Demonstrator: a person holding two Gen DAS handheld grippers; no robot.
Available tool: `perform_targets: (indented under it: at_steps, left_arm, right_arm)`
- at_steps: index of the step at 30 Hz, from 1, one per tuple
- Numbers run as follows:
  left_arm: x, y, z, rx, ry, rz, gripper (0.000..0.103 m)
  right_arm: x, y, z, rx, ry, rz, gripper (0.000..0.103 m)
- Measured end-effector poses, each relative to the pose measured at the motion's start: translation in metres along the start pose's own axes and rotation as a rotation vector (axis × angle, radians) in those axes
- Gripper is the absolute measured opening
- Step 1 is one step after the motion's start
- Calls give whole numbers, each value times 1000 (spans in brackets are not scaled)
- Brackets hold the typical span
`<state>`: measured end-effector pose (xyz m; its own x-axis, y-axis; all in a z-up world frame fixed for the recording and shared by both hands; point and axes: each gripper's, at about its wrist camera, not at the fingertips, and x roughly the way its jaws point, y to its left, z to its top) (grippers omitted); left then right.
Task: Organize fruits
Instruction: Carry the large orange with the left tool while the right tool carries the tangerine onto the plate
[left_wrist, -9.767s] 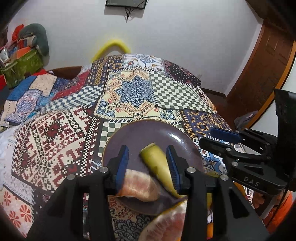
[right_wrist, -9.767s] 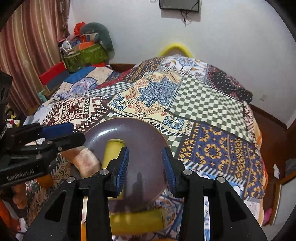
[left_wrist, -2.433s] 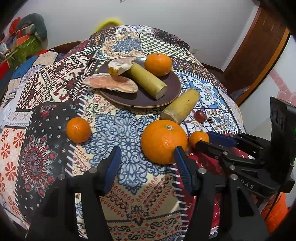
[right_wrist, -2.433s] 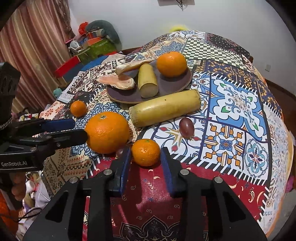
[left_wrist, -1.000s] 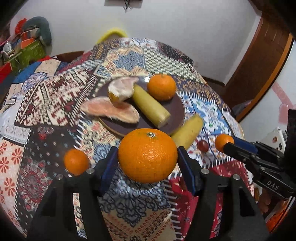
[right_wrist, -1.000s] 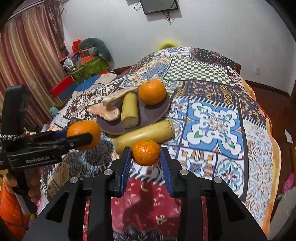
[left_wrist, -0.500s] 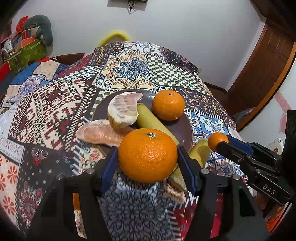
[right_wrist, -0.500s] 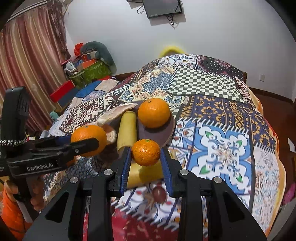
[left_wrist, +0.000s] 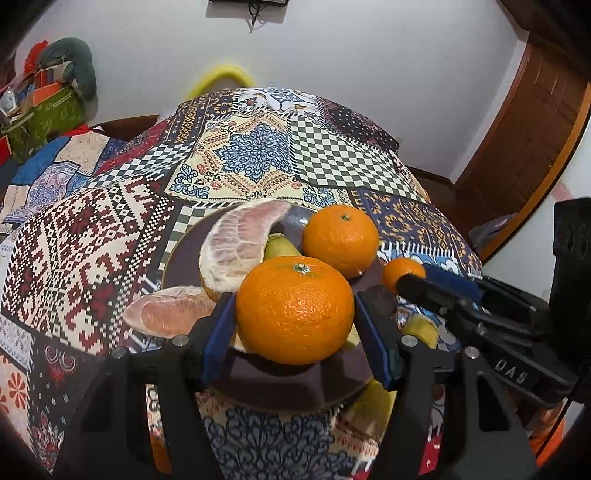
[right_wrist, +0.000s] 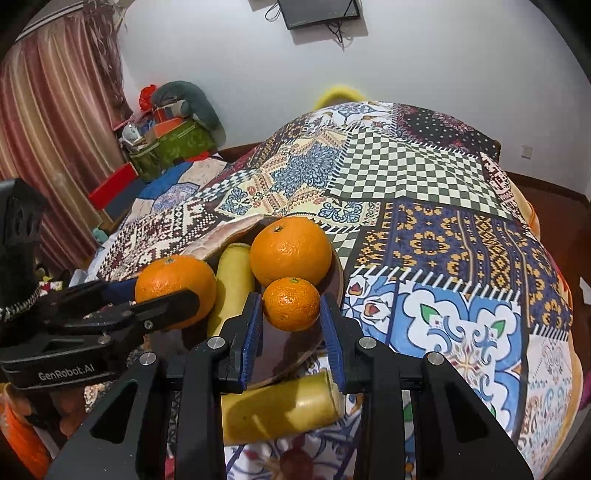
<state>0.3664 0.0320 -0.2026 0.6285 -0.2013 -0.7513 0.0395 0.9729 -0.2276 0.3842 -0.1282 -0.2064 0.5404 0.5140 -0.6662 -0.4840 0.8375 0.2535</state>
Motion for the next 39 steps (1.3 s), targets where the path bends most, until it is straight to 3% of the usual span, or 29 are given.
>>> perform_targets:
  at_steps: [11, 20, 23, 39]
  left_arm:
    - [10, 4, 8, 10, -10, 30, 64]
    - [8, 1, 1, 33, 23, 39, 64]
    - [6, 2, -1, 28, 33, 36, 64]
    - [-45, -16, -9, 63, -13, 33, 64]
  right_arm:
    - [25, 0, -5, -20, 84, -15, 30]
    - [24, 0, -4, -11, 98, -12, 33]
    - [19, 0, -4, -8, 86, -21, 41]
    - [-35, 5, -16, -7, 26, -31, 47]
